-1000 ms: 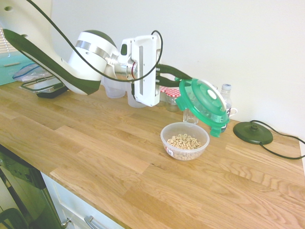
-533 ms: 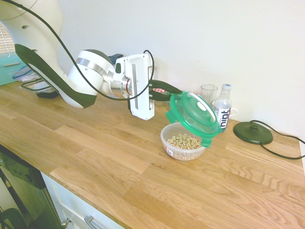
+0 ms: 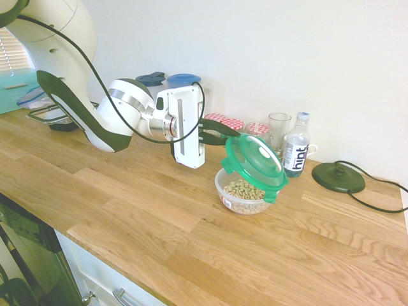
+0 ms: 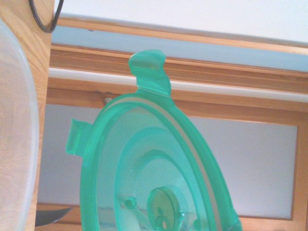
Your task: Cover the lid of food container
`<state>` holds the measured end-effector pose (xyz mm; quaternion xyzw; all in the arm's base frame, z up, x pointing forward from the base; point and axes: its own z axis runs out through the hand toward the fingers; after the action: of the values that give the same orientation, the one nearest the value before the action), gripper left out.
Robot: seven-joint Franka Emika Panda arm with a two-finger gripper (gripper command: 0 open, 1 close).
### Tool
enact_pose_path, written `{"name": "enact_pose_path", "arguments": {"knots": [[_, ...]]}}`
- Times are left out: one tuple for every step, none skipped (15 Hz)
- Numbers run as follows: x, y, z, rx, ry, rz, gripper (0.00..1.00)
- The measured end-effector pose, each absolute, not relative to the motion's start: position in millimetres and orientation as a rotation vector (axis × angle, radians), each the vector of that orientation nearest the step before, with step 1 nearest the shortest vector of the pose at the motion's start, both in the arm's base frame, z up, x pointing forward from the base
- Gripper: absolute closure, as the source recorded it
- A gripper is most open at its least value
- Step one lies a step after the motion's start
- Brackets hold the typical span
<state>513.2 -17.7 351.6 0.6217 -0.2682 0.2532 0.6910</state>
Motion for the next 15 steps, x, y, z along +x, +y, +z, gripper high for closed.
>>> {"name": "enact_pose_path", "arguments": {"knots": [[514.1, -14.5, 347.7, 1.393, -0.594, 0.566, 1.00], [514.8, -10.9, 344.8, 1.395, -0.589, 0.567, 1.00], [515.9, -8.0, 343.0, 1.392, -0.586, 0.571, 1.00], [516.5, -6.2, 341.1, 1.385, -0.587, 0.573, 1.00], [516.5, -5.6, 337.3, 1.376, -0.587, 0.573, 1.00], [516.1, -6.1, 332.4, 1.365, -0.588, 0.573, 1.00], [516.3, -7.3, 327.5, 1.357, -0.589, 0.569, 1.00], [517.5, -8.7, 323.8, 1.351, -0.592, 0.568, 1.00], [519.7, -9.2, 321.1, 1.346, -0.596, 0.573, 1.00], [523.1, -8.8, 318.9, 1.343, -0.604, 0.584, 1.00], [526.6, -8.1, 317.1, 1.342, -0.610, 0.591, 1.00], [530.4, -7.2, 316.0, 1.343, -0.615, 0.594, 1.00], [534.5, -6.3, 315.8, 1.342, -0.620, 0.597, 1.00], [537.7, -5.8, 315.0, 1.341, -0.623, 0.597, 1.00], [539.4, -5.5, 312.4, 1.340, -0.621, 0.594, 1.00]]}}
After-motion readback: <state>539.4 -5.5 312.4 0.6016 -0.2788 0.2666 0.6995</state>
